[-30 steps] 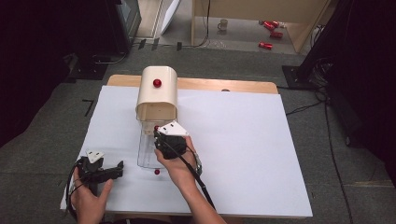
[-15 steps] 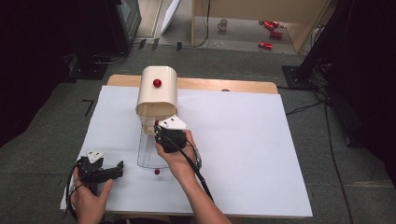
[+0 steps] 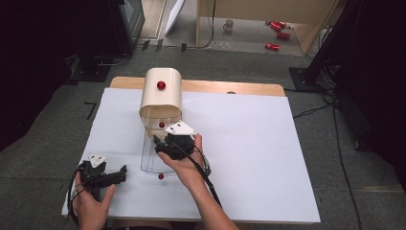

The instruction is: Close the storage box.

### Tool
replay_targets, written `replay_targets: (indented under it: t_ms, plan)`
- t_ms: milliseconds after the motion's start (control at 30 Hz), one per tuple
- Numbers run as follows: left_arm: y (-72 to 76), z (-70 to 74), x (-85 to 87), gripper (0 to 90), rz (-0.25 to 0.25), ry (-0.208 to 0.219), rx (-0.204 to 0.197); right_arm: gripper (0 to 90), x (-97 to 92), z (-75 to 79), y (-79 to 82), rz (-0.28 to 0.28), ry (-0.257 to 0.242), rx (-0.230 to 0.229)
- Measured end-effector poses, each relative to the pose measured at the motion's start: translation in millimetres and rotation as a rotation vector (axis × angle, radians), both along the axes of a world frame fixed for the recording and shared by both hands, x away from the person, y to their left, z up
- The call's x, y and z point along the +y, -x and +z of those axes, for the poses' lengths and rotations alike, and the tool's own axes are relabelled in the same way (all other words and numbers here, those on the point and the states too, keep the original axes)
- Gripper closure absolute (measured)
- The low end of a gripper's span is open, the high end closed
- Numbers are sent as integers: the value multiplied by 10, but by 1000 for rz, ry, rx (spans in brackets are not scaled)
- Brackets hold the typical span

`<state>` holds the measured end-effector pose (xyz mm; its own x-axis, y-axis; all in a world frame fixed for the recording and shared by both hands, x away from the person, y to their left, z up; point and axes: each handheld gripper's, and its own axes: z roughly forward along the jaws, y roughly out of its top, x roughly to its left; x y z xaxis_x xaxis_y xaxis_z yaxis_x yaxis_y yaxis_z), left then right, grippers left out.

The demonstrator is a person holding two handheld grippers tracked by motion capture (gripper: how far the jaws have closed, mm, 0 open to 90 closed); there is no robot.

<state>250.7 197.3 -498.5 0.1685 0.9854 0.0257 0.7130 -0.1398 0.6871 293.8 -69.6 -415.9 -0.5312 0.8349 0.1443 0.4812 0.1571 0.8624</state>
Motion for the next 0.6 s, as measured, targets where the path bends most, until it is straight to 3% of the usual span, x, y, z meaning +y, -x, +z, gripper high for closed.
replay_targets:
  t_ms: [133, 233, 600]
  plan:
    - [0, 1, -1, 0, 0, 2, 2, 16, -35, -63, 122, -6, 21, 49]
    - [0, 0, -1, 0, 1, 1, 0, 0, -68, -104, 232, 6, 14, 72]
    - [1, 1, 1, 0, -2, -2, 3, 0, -167, -304, 610, -13, 9, 83]
